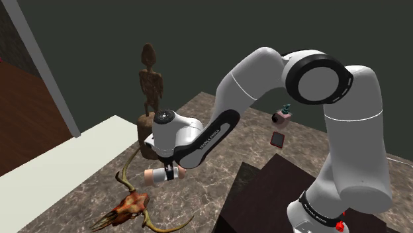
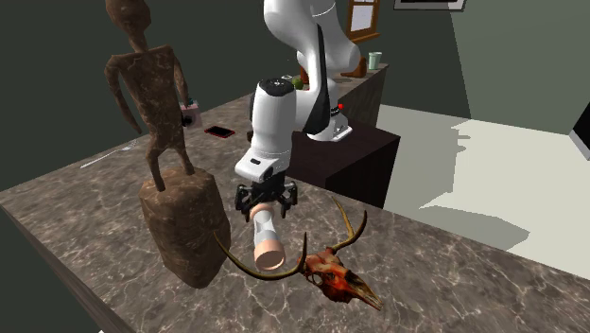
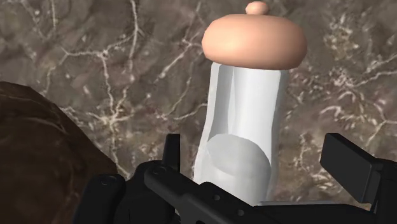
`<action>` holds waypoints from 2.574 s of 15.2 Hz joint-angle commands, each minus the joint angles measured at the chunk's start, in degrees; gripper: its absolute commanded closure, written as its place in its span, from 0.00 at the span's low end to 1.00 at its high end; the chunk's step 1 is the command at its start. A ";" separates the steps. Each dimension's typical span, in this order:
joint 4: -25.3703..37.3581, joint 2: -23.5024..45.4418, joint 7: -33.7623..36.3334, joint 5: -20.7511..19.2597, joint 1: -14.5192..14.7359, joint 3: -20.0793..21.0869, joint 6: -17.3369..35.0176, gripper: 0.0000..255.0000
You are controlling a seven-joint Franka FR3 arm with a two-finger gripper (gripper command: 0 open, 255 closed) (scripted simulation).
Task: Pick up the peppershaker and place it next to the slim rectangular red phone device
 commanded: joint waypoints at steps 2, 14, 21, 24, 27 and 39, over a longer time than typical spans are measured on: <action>1.25 2.52 0.53 -1.08 0.70 -0.73 1.29 0.00; 2.42 5.68 1.37 -2.34 1.38 -1.95 3.30 0.00; 2.43 5.69 1.37 -2.34 1.37 -1.95 3.30 1.00; 2.42 5.68 1.37 -2.34 1.38 -1.95 3.30 1.00; 1.83 3.70 0.61 -1.48 0.78 -1.15 1.91 1.00; 0.59 -3.75 -2.70 2.36 -1.36 1.85 -4.11 1.00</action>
